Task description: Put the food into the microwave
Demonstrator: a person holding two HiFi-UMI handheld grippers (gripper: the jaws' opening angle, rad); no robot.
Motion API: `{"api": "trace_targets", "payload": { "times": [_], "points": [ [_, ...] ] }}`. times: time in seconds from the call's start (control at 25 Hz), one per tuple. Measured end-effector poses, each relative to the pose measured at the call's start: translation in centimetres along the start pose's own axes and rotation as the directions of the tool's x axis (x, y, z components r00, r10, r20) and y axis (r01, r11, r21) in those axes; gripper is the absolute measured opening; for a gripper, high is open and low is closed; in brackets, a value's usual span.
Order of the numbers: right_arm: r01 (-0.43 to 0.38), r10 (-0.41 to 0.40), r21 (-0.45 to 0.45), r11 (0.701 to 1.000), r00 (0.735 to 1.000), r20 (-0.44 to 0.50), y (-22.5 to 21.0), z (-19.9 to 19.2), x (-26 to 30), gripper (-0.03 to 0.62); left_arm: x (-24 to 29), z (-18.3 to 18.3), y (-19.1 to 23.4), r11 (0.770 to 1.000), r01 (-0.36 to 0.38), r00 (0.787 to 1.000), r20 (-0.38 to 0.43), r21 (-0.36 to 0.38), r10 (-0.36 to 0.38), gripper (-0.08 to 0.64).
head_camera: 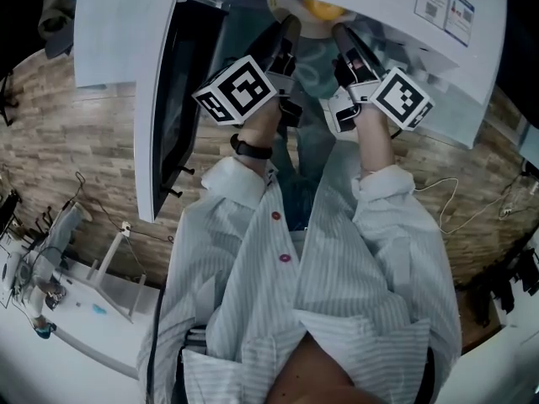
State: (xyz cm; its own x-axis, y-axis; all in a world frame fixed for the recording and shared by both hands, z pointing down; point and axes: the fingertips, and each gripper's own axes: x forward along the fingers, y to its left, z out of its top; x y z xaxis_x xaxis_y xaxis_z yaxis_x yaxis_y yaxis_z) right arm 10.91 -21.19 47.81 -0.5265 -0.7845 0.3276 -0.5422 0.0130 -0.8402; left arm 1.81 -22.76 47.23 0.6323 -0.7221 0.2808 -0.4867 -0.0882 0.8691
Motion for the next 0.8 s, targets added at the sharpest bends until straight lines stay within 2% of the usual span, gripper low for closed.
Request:
{"api": "trace_targets", "payload": {
  "times": [0.16,0.6,0.8],
  "points": [
    [0.050,-0.049,-0.024,0.998,0.998,0.028,-0.7,0.3,0.6,0.075,0.6,0.7,0.3,0.999,-0.010,1.000,0.000,0.053,0.010,0.055],
    [0.099,-0.090,-0.099,0.990,0.992,0.094,-1.3,1.5,2.1,0.077,2.5,1.2,1.5,0.989,-0.041,0.999,-0.029,0.142,0.045,0.075],
    [0.123,-0.110,-0.105,0.987,0.987,0.117,-1.8,1.7,2.5,0.078,3.1,1.3,1.8,0.974,-0.066,0.996,-0.043,0.215,0.077,0.085]
  ]
}}
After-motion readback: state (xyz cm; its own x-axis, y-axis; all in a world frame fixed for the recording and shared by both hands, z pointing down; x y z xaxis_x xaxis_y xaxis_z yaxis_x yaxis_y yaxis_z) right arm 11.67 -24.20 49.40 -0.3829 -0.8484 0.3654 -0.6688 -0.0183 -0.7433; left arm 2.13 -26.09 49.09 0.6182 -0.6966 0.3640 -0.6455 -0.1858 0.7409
